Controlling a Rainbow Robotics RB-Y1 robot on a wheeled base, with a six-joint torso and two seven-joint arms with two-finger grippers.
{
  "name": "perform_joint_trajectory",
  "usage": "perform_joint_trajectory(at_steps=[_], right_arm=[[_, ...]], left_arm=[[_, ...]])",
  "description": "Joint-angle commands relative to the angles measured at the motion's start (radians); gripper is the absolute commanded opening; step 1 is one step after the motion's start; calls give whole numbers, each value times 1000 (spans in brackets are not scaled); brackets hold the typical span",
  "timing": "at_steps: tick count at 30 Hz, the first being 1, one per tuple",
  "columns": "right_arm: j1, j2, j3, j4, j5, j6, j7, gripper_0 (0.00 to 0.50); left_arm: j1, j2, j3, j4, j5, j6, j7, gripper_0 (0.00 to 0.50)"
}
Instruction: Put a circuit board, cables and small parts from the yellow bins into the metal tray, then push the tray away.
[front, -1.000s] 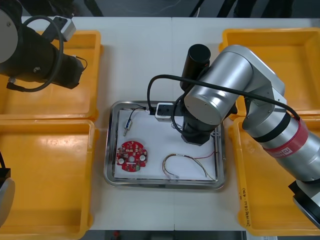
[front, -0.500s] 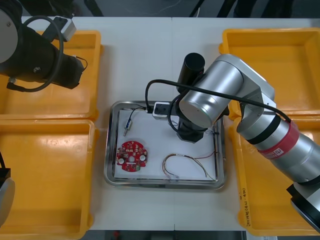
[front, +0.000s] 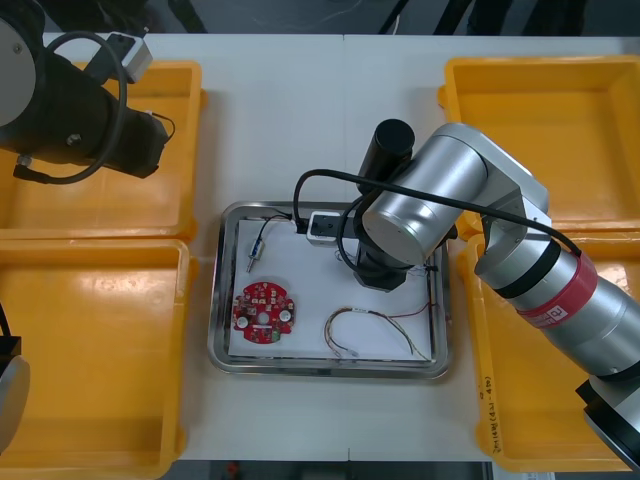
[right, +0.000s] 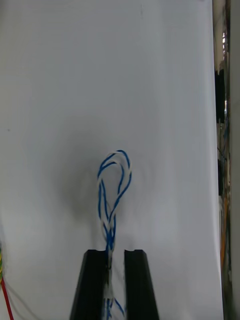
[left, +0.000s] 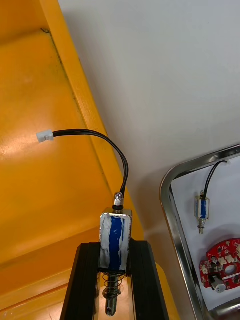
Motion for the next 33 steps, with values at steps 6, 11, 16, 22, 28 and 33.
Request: perform_joint_trajectory(at_steps=[6, 11, 16, 22, 28, 33], right_arm=[[9, 20, 13, -29, 6, -11, -2, 500], [9, 22, 3, -44, 4, -11, -11, 500], [4, 22, -23, -66, -13, 18, -19, 500], [-30, 22, -82, -138, -40, 150, -52, 500], [-50, 20, -153, -210, -106, 282, -204, 500], [-50, -9, -190, -319, -85, 286, -339, 500]], left_arm=[[9, -4, 12, -27, 8, 6, 101, 0], [9, -4, 12, -29, 8, 6, 103, 0], [9, -6, 12, -27, 10, 6, 103, 0], [9, -4, 12, -27, 11, 6, 103, 0], [9, -4, 12, -27, 11, 6, 103, 0], [9, -4, 12, -27, 11, 6, 106, 0]])
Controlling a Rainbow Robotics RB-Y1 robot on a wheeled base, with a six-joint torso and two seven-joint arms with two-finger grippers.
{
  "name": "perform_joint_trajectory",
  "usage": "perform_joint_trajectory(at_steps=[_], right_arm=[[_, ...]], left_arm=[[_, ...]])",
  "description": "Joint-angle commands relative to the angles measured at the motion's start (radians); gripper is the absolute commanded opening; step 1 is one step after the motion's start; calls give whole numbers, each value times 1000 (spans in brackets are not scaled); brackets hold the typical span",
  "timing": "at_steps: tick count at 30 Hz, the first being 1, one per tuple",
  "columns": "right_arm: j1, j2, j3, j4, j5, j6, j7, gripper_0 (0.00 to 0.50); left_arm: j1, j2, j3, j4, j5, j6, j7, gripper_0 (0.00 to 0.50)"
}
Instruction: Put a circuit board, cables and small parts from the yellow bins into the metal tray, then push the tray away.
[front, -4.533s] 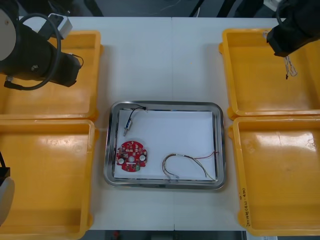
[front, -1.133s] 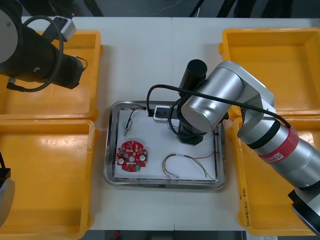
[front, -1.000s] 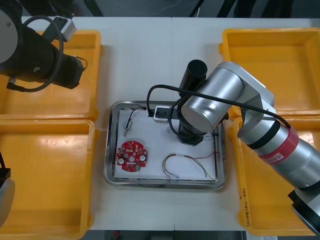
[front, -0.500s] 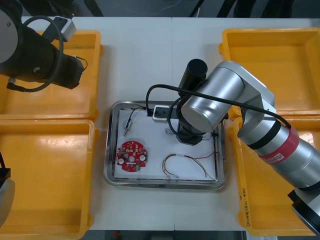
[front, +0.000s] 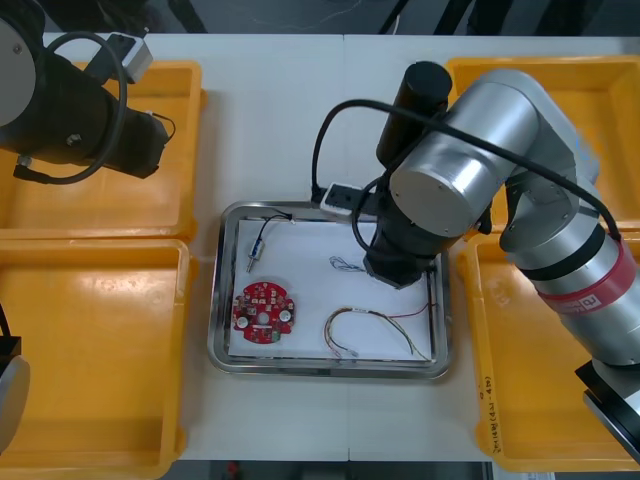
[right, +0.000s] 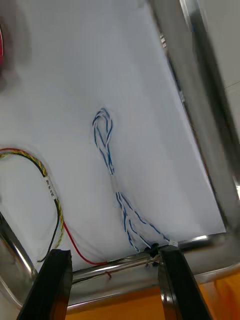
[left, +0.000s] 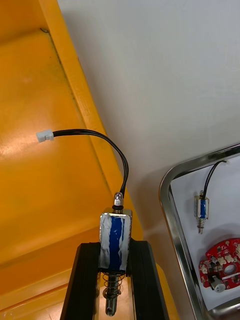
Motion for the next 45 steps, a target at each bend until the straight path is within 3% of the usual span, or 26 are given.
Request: perform_joint_trajectory(at_steps=[1, 6, 12, 19, 30, 34, 45], right_arm=[[-36, -18, -56, -131, 9, 6, -95, 500], [-36, -87, -107, -209, -22, 6, -224, 500], [-34, -195, -185, -243, -135, 6, -360, 500], [-2, -366, -277, -246, -287, 6, -549, 500], [127, -551, -499, -238, -457, 6, -629, 500], [199, -577, -587, -238, -466, 6, -618, 500], [409, -578, -775, -243, -456, 6, -629, 500]], left_arm=[[9, -6, 12, -27, 9, 6, 106, 0], [9, -4, 10, -27, 15, 6, 113, 0], [9, -6, 10, -29, 23, 6, 124, 0], [9, -6, 2, -35, 29, 6, 149, 0], [9, -15, -42, -64, 9, 6, 202, 0], [9, -31, -63, -80, -9, 6, 225, 0], [8, -69, -175, -129, -72, 6, 360, 0]])
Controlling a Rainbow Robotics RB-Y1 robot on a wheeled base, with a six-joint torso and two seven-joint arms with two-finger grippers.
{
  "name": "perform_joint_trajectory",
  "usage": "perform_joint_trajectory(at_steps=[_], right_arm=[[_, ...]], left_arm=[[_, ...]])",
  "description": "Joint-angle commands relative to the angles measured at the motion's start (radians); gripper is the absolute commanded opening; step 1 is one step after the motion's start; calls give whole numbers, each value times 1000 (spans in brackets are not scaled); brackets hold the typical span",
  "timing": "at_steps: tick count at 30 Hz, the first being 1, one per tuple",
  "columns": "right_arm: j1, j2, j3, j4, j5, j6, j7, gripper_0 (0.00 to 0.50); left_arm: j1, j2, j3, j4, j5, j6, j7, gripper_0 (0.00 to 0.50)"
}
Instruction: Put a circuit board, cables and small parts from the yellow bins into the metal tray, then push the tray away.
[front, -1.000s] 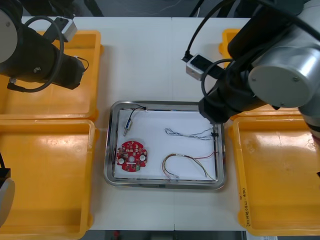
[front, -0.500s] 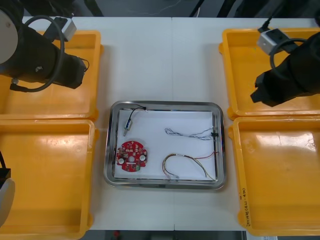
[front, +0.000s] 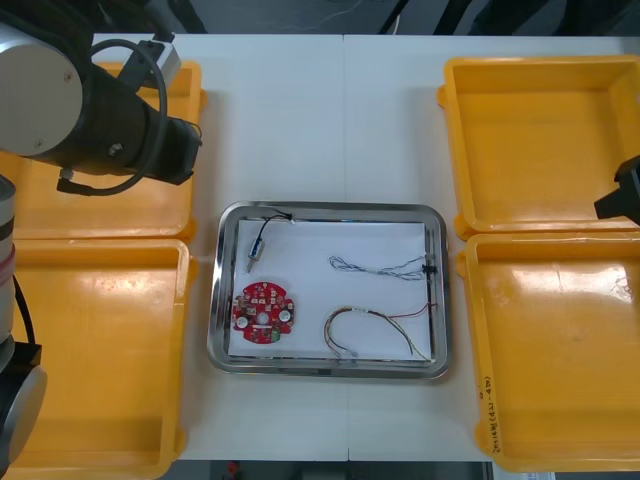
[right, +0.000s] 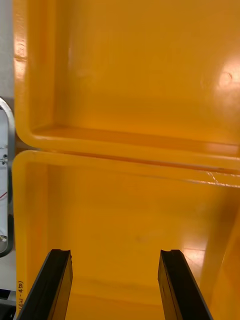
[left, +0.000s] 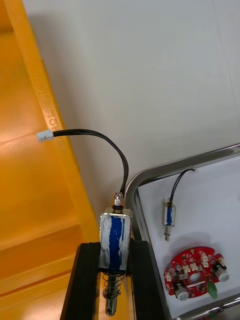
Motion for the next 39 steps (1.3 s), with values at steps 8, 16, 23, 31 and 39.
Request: perform_joint_trajectory(at_steps=[8, 16, 23, 31, 39], right_arm=[[211, -34, -159, -57, 40, 3, -15, 500], [273, 34, -191, -89, 98, 3, -31, 500], [273, 112, -199, -101, 166, 3, -32, 500], [273, 141, -199, -103, 181, 3, -17, 500], [273, 164, -199, -117, 205, 3, 2, 500]], left_arm=[[4, -54, -201, -77, -95, 6, 302, 0], [-1, -76, -353, -74, -122, 6, 426, 0], [0, -76, -465, -32, -122, -5, 509, 0], [0, -79, -536, 67, -147, -122, 526, 0], [2, -79, -583, 146, -159, -199, 535, 0]])
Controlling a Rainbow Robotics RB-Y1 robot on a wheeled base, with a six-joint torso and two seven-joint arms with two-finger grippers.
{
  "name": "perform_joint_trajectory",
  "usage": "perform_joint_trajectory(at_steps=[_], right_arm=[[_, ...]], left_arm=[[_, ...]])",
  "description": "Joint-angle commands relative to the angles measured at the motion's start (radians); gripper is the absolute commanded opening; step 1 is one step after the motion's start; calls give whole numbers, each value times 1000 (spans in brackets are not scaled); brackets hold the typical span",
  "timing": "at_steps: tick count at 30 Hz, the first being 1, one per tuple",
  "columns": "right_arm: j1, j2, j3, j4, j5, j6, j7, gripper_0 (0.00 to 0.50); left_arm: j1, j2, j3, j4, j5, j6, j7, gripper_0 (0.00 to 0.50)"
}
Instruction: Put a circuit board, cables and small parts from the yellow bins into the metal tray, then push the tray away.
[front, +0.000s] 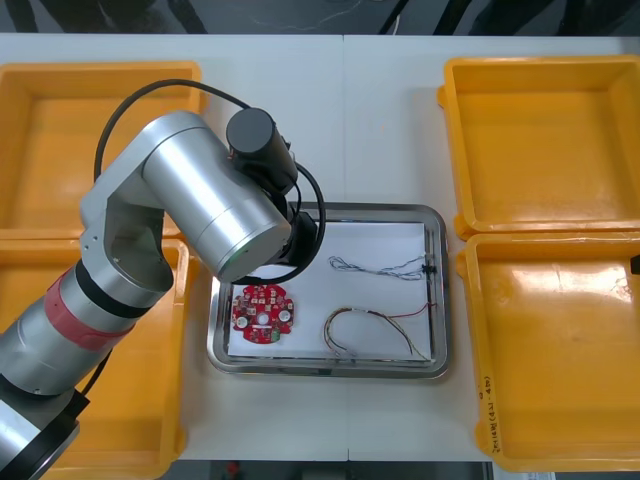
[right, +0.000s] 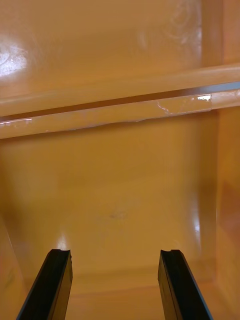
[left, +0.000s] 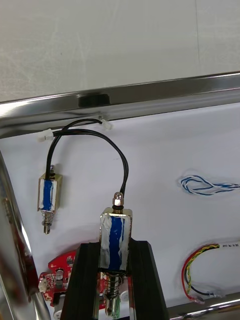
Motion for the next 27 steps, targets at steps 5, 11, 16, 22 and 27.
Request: perform_joint_trajectory(at_steps=[5, 11, 16, 22, 27], right_arm=[[6, 16, -31, -37, 0, 3, 9, 500], [-2, 16, -19, -50, -16, 3, 28, 500], [-2, 16, -16, -55, -33, 3, 51, 500], [-2, 16, -16, -58, -43, 3, 84, 500], [-2, 16, -16, -69, -45, 3, 103, 500]], left_arm=[[2, -26, -66, 79, -31, -92, 19, 0], [3, -27, -95, 132, -49, -148, 27, 0], [20, -26, -114, 135, -61, -171, 33, 0], [31, -20, -135, 134, -83, -193, 48, 12], [31, -18, -135, 134, -80, -193, 59, 313]])
